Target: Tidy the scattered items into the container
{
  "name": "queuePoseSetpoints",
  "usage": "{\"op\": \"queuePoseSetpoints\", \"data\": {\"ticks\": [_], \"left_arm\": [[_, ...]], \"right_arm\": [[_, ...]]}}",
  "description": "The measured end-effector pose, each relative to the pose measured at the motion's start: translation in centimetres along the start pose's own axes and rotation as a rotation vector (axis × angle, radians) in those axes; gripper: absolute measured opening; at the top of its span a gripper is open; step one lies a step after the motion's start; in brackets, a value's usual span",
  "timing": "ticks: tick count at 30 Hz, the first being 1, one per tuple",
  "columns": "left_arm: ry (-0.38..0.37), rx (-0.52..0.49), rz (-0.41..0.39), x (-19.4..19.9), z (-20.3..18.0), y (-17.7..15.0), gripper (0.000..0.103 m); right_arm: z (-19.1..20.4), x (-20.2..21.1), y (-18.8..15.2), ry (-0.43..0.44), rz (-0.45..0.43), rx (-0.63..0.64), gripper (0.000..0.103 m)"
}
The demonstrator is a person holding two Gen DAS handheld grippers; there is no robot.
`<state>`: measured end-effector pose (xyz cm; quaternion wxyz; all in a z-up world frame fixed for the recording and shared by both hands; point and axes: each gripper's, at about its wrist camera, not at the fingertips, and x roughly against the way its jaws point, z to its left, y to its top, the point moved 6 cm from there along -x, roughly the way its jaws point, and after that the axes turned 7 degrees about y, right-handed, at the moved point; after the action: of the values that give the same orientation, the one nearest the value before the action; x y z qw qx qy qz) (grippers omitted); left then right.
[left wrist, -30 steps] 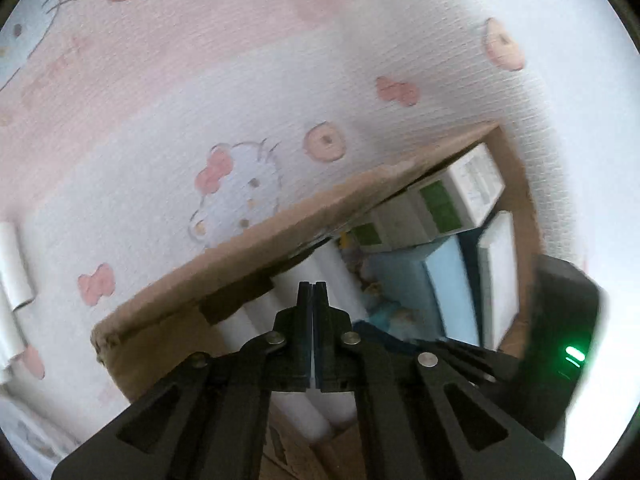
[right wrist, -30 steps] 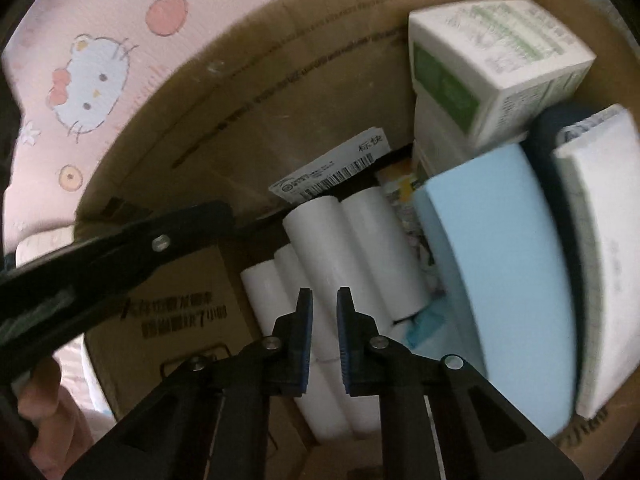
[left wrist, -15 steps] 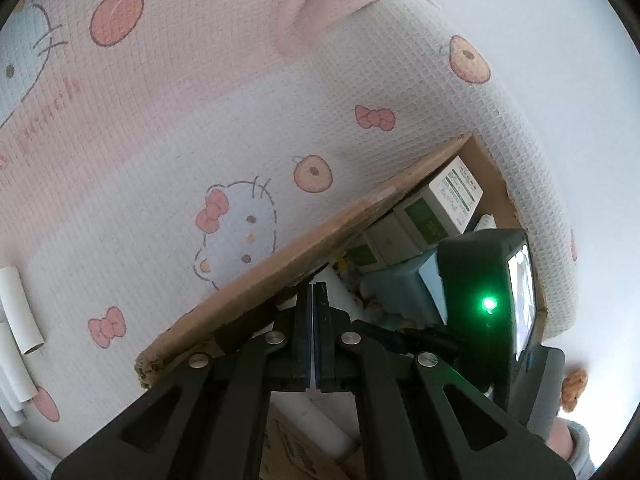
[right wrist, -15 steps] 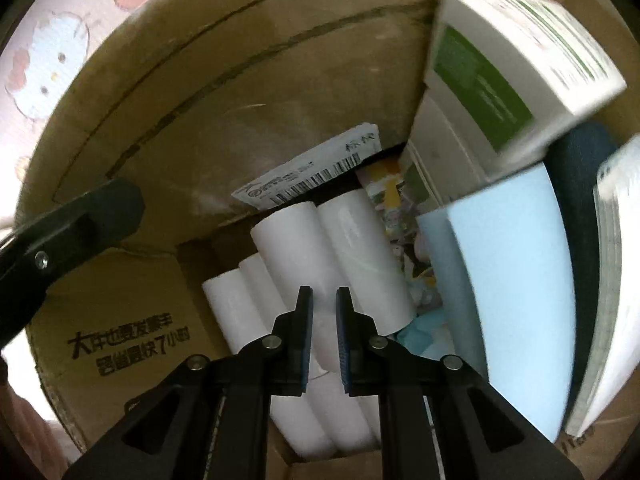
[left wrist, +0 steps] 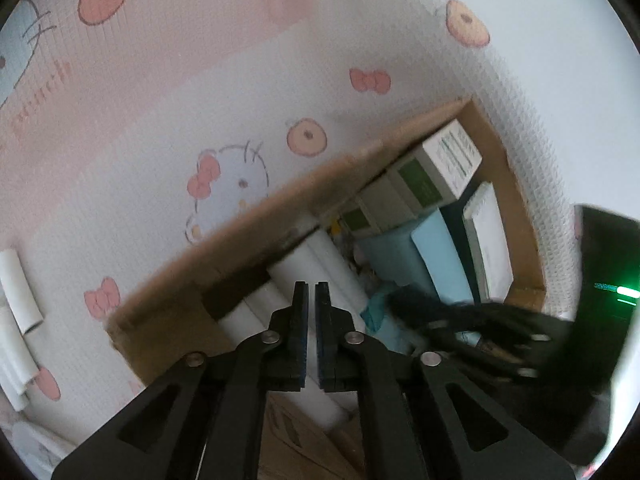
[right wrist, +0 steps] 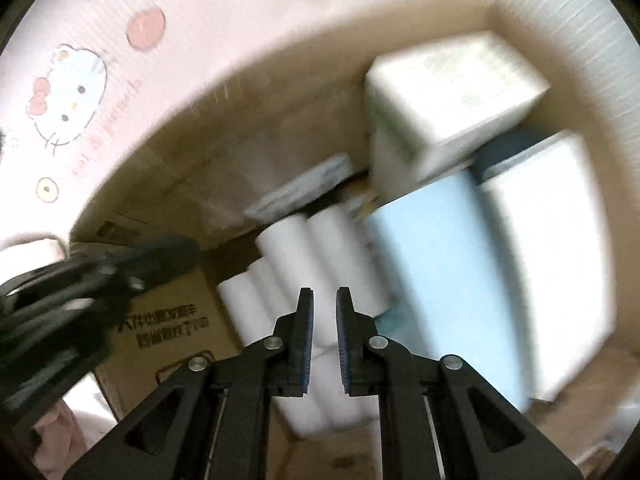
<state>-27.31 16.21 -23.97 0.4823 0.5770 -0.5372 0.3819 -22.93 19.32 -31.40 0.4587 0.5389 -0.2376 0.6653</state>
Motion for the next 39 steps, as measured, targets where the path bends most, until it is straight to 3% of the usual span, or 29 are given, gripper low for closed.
{"op": "queuePoseSetpoints", "data": {"ticks": [3, 4, 7, 10, 12, 14, 15, 17, 18, 20, 24, 26, 27, 29, 35, 37, 39], "left_arm": [[0.042, 0.001, 0.049, -1.1, -1.6, -0.5, 0.011], [0.046, 0.008, 0.069, -1.5, -2.1, -0.7, 0.014], [0.029, 0.039, 0.112, -2.9, -3.6, -1.1, 0.020], [0.048, 0.091, 0.146, -4.3, -4.3, -1.4, 0.021], [0.068, 0.151, 0.171, -5.3, -4.2, -1.7, 0.024], [0.096, 0.221, 0.199, -6.1, -3.6, -2.1, 0.040], [0.121, 0.258, 0.209, -6.4, -3.2, -2.3, 0.053], [0.159, 0.311, 0.196, -6.9, -2.6, -2.5, 0.054], [0.173, 0.325, 0.187, -7.2, -2.4, -2.5, 0.054], [0.181, 0.368, 0.192, -7.9, -2.0, -2.7, 0.054], [0.076, 0.502, 0.248, -10.1, -1.5, -3.8, 0.054], [0.054, 0.544, 0.227, -10.2, -1.4, -4.0, 0.054], [0.067, 0.550, 0.215, -10.0, -1.3, -4.0, 0.046], [0.079, 0.536, 0.203, -9.9, -1.4, -4.2, 0.046], [-0.072, 0.522, 0.101, -7.7, -3.2, -4.2, 0.045], [-0.088, 0.458, 0.054, -7.0, -4.4, -3.4, 0.045], [-0.072, 0.426, 0.075, -7.6, -5.0, -3.2, 0.045]], "right_arm": [[-2.2, 2.8, 0.0, -0.033, -0.075, 0.006, 0.009], [-4.4, 3.3, 0.6, -0.026, -0.087, 0.006, 0.009], [-5.6, 4.7, -0.1, 0.033, -0.121, 0.007, 0.009], [-8.3, 4.6, 1.5, 0.064, -0.146, -0.003, 0.009], [-4.4, 3.8, 1.6, 0.078, -0.158, -0.023, 0.009], [-4.0, 1.7, 1.7, 0.100, -0.168, -0.032, 0.009], [-4.4, 2.1, 1.7, 0.104, -0.173, -0.034, 0.009], [-7.7, 8.1, -0.3, 0.103, -0.177, -0.033, 0.009], [-8.4, 8.9, -0.5, 0.101, -0.175, -0.035, 0.009], [-8.7, 9.5, -0.9, 0.108, -0.173, -0.050, 0.009], [-8.5, 8.5, -0.3, 0.101, -0.185, -0.061, 0.009], [-9.2, 7.8, -0.2, 0.094, -0.183, -0.066, 0.009], [-9.4, 7.5, -0.4, 0.093, -0.178, -0.067, 0.009], [-9.6, 7.6, -0.9, 0.089, -0.165, -0.066, 0.009], [-9.4, 6.5, -2.0, 0.102, -0.129, -0.044, 0.009], [-9.1, 6.3, -2.3, 0.110, -0.119, -0.035, 0.009], [-8.6, 6.2, -2.7, 0.110, -0.109, -0.028, 0.009]]}}
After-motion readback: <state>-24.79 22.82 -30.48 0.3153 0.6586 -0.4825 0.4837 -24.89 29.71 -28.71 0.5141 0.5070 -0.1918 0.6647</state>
